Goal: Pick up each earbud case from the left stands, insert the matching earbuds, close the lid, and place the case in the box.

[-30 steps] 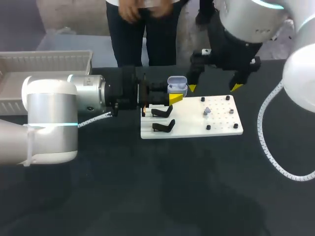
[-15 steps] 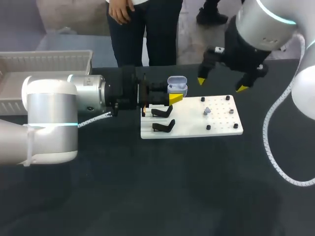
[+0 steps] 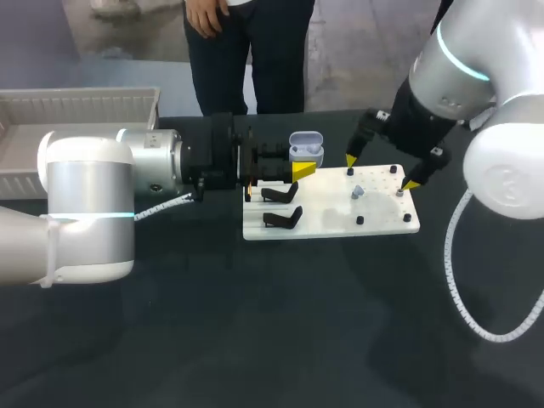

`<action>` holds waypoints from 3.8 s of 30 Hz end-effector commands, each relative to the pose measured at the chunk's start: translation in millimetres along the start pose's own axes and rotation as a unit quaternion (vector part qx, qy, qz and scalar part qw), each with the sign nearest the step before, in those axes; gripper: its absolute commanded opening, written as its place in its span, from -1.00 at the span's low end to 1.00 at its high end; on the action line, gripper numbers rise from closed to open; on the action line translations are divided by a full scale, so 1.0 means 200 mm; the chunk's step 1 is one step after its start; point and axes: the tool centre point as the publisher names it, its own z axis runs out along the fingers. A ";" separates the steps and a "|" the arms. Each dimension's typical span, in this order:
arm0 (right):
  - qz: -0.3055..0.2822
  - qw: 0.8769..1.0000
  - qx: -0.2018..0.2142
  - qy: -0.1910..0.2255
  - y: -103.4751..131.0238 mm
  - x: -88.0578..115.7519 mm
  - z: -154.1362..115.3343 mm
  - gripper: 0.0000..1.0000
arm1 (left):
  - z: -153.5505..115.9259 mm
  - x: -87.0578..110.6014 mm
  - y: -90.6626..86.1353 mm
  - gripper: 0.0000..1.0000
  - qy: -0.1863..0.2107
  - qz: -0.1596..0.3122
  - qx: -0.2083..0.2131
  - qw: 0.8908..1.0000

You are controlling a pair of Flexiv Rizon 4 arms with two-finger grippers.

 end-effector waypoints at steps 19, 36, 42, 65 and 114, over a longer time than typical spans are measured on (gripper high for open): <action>0.015 1.000 0.003 -0.003 -0.01 -0.06 0.33 0.65 | 0.00 0.00 -0.01 -1.00 -0.002 0.002 -0.003 1.000; 0.024 1.000 -0.003 0.008 0.00 -0.06 0.36 0.07 | 0.00 0.00 -0.01 -1.00 -0.002 0.002 -0.003 1.000; 0.026 1.000 -0.006 0.013 0.01 -0.06 0.38 -0.02 | 0.00 0.00 -0.01 -1.00 -0.002 0.002 -0.003 1.000; 0.027 0.999 -0.008 0.017 0.02 -0.06 0.39 -0.24 | 0.00 0.00 -0.01 -1.00 -0.002 0.002 -0.003 1.000; 0.019 1.000 0.000 0.024 0.01 -0.02 0.32 -1.00 | 0.00 0.00 -0.01 -1.00 -0.002 0.002 -0.003 1.000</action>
